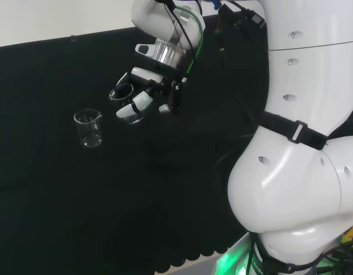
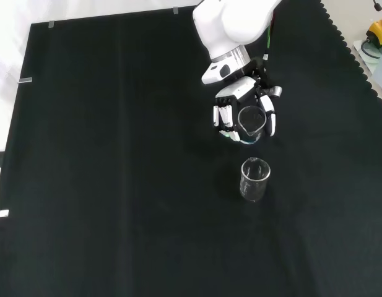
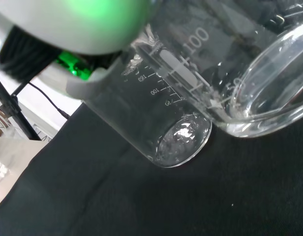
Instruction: Pick up the beaker on the right.
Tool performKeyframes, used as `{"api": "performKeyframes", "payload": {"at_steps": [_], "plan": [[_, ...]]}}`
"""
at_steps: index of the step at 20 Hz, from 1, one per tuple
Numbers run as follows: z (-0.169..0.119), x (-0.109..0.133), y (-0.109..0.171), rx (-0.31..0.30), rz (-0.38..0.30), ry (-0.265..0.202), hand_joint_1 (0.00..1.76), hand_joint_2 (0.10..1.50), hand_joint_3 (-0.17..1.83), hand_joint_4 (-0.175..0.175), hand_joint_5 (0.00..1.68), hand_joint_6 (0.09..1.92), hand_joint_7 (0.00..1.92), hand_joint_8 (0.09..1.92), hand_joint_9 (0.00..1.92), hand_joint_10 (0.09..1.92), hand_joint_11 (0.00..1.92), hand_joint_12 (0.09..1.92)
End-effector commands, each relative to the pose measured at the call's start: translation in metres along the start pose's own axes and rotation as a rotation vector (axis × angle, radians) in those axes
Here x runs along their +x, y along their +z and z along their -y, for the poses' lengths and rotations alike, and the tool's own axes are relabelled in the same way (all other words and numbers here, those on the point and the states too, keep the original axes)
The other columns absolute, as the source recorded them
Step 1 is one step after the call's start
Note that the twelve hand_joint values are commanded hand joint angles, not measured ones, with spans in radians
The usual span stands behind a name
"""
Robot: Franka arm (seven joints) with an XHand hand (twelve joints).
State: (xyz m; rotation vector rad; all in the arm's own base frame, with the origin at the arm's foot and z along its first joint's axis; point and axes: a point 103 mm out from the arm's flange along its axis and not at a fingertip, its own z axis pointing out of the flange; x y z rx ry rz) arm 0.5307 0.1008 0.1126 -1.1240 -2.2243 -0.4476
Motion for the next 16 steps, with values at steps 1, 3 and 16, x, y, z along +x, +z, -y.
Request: {"api": "performKeyframes", "payload": {"at_steps": [1, 3, 16], "plan": [[0.0018, 0.003, -0.0053, 0.016, 0.011, 0.0, 1.32, 0.65, 0.56, -0.175, 1.43, 0.29, 1.52, 0.17, 1.61, 0.09, 0.96, 0.91], [0.0018, 0.0037, -0.0065, 0.022, 0.016, -0.002, 1.32, 0.65, 0.57, -0.175, 1.43, 0.29, 1.53, 0.17, 1.61, 0.09, 0.96, 0.91], [-0.0025, 0.0072, -0.0113, 0.05, 0.035, -0.01, 1.32, 0.64, 0.58, -0.175, 1.44, 0.28, 1.53, 0.16, 1.62, 0.09, 0.96, 0.91]]}}
